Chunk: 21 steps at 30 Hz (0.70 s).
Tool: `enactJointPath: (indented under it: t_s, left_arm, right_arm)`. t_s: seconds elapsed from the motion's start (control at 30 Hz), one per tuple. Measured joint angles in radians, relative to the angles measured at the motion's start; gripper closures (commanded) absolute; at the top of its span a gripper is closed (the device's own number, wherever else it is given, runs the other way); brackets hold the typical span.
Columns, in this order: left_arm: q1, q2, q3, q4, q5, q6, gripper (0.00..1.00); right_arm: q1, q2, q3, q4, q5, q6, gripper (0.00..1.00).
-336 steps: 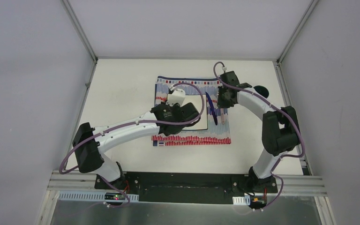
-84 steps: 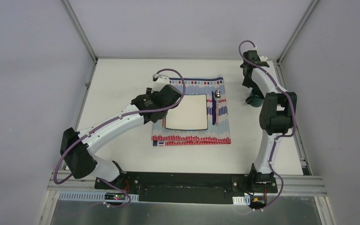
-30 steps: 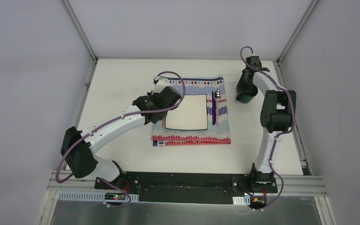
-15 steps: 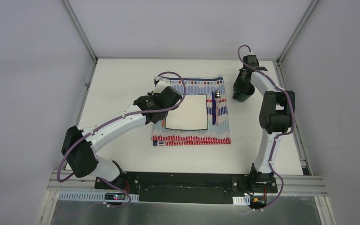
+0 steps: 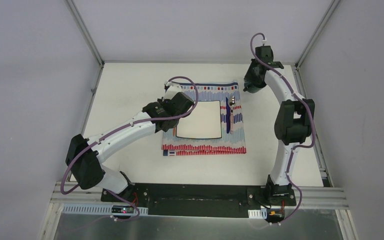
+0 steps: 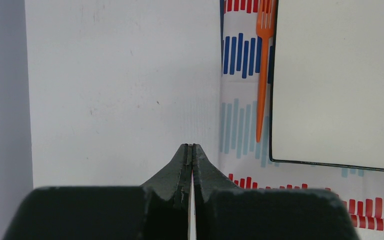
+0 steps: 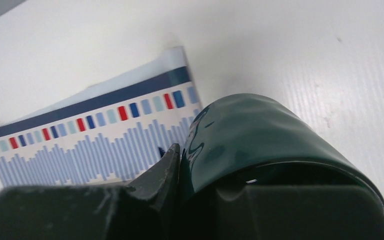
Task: Set the dinner table for one person
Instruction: Place the cup on the napkin.
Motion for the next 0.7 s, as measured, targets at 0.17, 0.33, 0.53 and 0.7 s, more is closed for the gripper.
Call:
enactJointPath:
  t_s: [0.17, 0.33, 0.53, 0.7]
  left_arm:
    - [0.000, 0.000, 0.000, 0.000, -0.002, 0.000, 1.00]
    - [0.006, 0.000, 0.000, 0.000, -0.005, 0.000, 1.00]
    - [0.018, -0.001, -0.003, 0.000, -0.008, 0.000, 1.00]
    - [0.027, -0.019, -0.018, 0.003, -0.011, 0.001, 1.00]
  right_arm:
    - [0.059, 0.026, 0.090, -0.016, -0.004, 0.000, 1.00]
    - [0.121, 0.122, 0.219, -0.041, -0.011, -0.001, 1.00]
    - [0.181, 0.243, 0.342, -0.092, -0.013, -0.003, 1.00]
    - [0.211, 0.324, 0.445, -0.124, -0.027, -0.003, 1.00]
